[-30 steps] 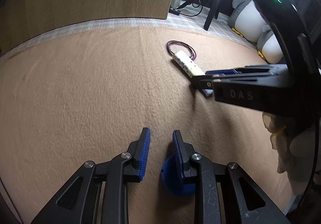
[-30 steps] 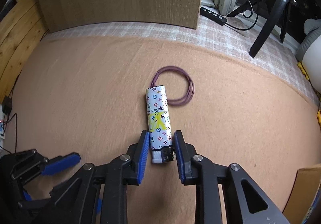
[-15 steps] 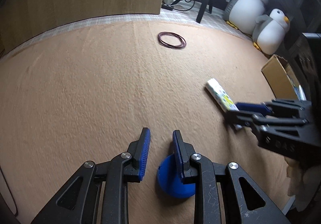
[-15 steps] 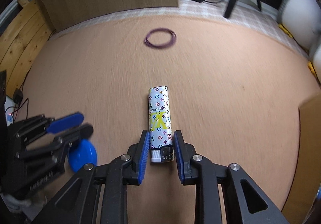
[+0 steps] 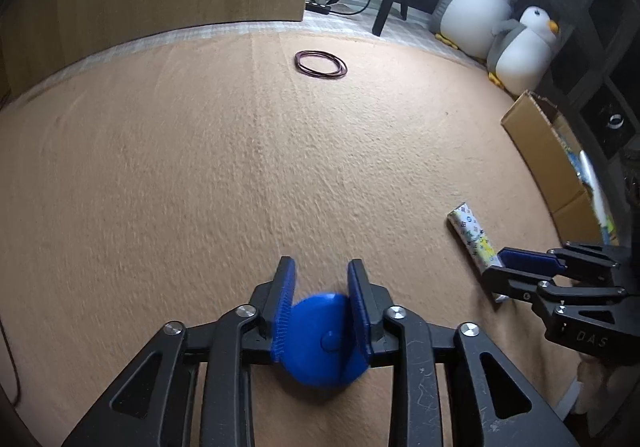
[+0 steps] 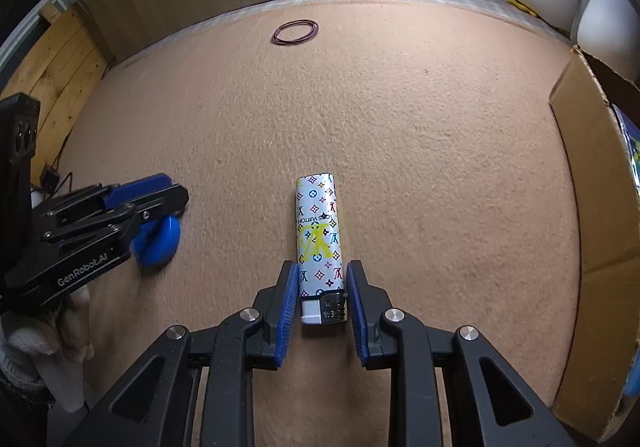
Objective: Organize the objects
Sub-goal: 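Grasp the patterned lighter with the right tool while the left tool holds the tape measure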
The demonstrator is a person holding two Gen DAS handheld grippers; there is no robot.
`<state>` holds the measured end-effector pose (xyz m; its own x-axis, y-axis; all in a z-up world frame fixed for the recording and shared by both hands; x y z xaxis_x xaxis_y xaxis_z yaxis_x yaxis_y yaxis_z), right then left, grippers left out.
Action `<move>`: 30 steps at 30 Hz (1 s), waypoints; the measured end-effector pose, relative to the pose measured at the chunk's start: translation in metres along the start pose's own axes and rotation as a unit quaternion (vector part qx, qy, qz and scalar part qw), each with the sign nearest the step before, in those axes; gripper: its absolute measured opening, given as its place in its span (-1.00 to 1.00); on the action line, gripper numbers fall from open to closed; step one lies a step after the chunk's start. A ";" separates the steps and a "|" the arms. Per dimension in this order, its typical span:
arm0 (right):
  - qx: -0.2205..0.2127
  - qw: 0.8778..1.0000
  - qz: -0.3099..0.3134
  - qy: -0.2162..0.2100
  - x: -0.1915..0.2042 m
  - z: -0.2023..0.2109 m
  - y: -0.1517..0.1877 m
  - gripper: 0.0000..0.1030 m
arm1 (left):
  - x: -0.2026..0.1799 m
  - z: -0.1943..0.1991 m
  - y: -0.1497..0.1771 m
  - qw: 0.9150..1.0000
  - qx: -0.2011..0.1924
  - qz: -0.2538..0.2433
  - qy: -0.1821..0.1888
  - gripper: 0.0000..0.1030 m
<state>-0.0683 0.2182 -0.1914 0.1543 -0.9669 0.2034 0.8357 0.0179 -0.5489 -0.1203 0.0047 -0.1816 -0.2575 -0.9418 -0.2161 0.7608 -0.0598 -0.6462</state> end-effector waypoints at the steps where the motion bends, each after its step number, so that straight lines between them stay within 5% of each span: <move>1: -0.003 1.000 -0.004 -0.001 -0.002 0.002 0.001 -0.28 | 0.001 0.006 0.002 1.000 -0.003 0.004 -0.003 -0.22; 3: -0.015 1.000 -0.008 0.000 -0.004 0.009 0.000 -0.09 | 0.001 0.014 0.005 1.000 -0.008 0.004 -0.005 -0.04; 8: -0.039 0.999 -0.011 0.006 -0.010 0.017 -0.004 0.09 | -0.001 0.029 0.016 1.000 -0.008 -0.002 -0.015 0.02; 30: -0.012 0.996 0.070 0.046 0.007 -0.012 -0.018 0.09 | -0.016 0.014 0.027 0.998 0.018 -0.030 -0.054 0.08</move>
<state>-0.0881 0.2079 -0.1897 0.2188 -0.9746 0.0478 0.7959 0.1499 -0.5866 -0.0876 0.0130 -0.1852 -0.2391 -0.9662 -0.0967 0.7680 -0.1272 -0.6277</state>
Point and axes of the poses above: each gripper's, at about its wrist camera, not at the fingertips, and z roughly against the way its jaws point, x to its left, y to its underside, the point moved 3 cm from there along -z, roughly the way its jaws point, and after that the axes turned 14 degrees about -x, right-handed, at the moved point
